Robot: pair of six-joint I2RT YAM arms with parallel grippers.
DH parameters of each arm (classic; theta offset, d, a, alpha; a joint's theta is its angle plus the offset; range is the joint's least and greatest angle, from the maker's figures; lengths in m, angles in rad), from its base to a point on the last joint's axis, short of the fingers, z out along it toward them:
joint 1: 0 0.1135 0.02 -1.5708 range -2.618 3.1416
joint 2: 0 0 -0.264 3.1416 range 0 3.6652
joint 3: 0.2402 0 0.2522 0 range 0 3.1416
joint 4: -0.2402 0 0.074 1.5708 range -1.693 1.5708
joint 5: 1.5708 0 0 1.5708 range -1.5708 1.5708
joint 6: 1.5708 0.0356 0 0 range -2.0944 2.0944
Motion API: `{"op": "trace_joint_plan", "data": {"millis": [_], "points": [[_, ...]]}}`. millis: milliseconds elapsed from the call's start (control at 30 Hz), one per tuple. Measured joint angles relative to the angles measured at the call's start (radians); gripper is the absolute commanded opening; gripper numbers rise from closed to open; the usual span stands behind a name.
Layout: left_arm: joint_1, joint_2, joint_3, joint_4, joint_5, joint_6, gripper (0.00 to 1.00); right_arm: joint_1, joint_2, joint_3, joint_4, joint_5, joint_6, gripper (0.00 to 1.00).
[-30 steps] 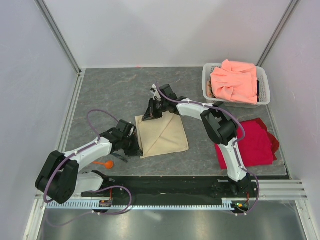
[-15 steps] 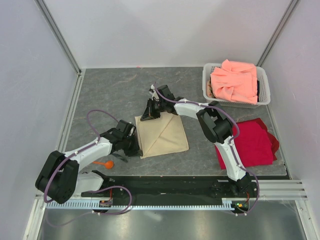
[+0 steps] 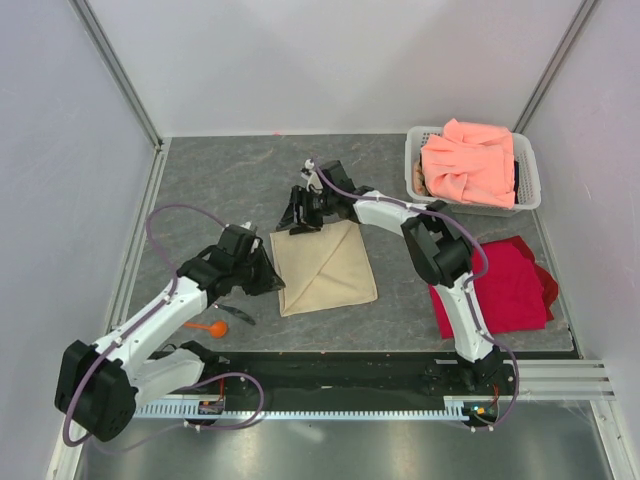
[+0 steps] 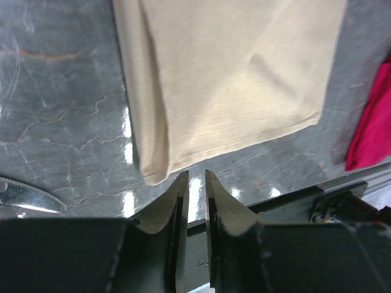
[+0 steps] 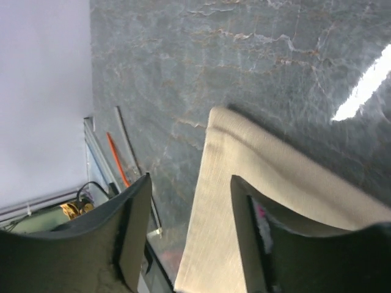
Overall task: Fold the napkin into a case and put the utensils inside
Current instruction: Fold the top corner of the square-folded napkin at the center of the board, then smooth out the upper triangle-folded napkin at the center of the board.
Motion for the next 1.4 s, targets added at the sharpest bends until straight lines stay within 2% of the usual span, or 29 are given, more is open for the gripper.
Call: {"op": "trace_joint_plan", "data": {"millis": [133,300,367,533,867,1067,1200,1300,1400], "points": [[0.002,0.006,0.055,-0.001,0.002,0.003,0.15,-0.045,-0.126,-0.093,-0.013,-0.004,-0.023,0.60],[0.003,0.145,0.082,0.059,0.082,0.011,0.12,-0.143,-0.297,-0.228,-0.019,0.003,-0.077,0.33],[0.003,0.198,0.079,0.084,0.103,0.011,0.11,-0.184,-0.320,-0.257,-0.015,-0.003,-0.100,0.26],[0.003,0.263,0.043,0.145,0.130,0.014,0.10,-0.240,-0.300,-0.305,-0.014,-0.008,-0.128,0.20],[0.005,0.264,-0.123,0.219,0.133,0.013,0.09,-0.309,-0.157,-0.332,0.031,-0.033,-0.152,0.20],[0.005,0.248,-0.145,0.259,0.143,0.013,0.09,-0.330,-0.133,-0.327,0.029,-0.025,-0.180,0.23],[0.005,0.242,-0.147,0.264,0.156,0.013,0.10,-0.326,-0.134,-0.303,-0.002,0.000,-0.216,0.33],[0.005,0.229,-0.141,0.249,0.186,0.019,0.12,-0.323,-0.164,-0.302,-0.037,0.044,-0.237,0.50],[0.005,0.222,-0.090,0.187,0.204,0.037,0.12,-0.322,-0.218,-0.302,-0.085,0.105,-0.258,0.53]]}}
